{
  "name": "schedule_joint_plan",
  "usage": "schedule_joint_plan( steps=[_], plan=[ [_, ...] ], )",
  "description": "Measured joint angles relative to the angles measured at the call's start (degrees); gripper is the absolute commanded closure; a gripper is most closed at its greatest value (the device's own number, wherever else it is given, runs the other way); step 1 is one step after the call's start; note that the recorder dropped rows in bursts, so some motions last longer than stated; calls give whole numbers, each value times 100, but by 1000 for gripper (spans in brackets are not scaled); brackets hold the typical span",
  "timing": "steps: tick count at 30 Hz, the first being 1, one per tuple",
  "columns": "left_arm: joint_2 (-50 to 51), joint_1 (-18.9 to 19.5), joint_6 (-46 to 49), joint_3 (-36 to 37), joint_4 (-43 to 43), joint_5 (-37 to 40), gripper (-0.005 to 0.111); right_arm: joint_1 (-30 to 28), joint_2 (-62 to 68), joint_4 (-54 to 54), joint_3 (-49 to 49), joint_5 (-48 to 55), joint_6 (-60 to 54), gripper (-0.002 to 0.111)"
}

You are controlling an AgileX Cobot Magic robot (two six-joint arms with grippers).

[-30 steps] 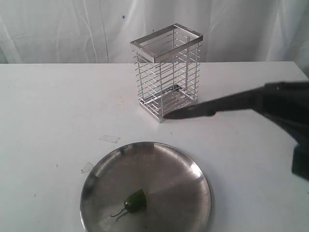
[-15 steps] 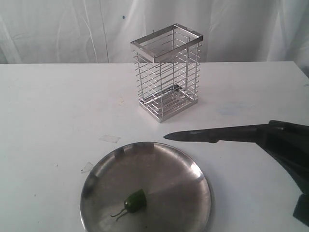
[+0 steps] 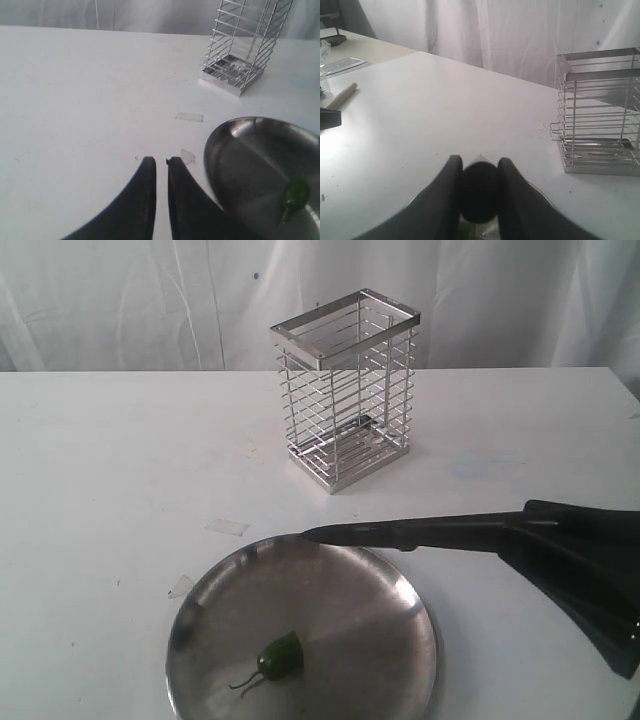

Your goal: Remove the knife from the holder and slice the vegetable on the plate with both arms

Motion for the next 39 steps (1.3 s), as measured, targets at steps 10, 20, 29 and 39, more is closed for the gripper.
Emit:
schedule_joint_plan(
  steps=[10, 20, 29, 39],
  plan=[
    [0, -58, -2048, -31, -590, -1014, 91, 400, 0, 24, 3, -330, -116, 103],
    [634, -1607, -259, -1633, -1787, 738, 104, 400, 0, -34, 3, -393, -495, 103],
    [3977, -2060, 3613, -2370, -4520, 797, 103, 474, 208, -43, -595, -691, -506, 103],
    [5911, -2065, 7352, -3378, -7761, 322, 103, 824, 1663, -43, -925, -1781, -250, 103]
  ],
)
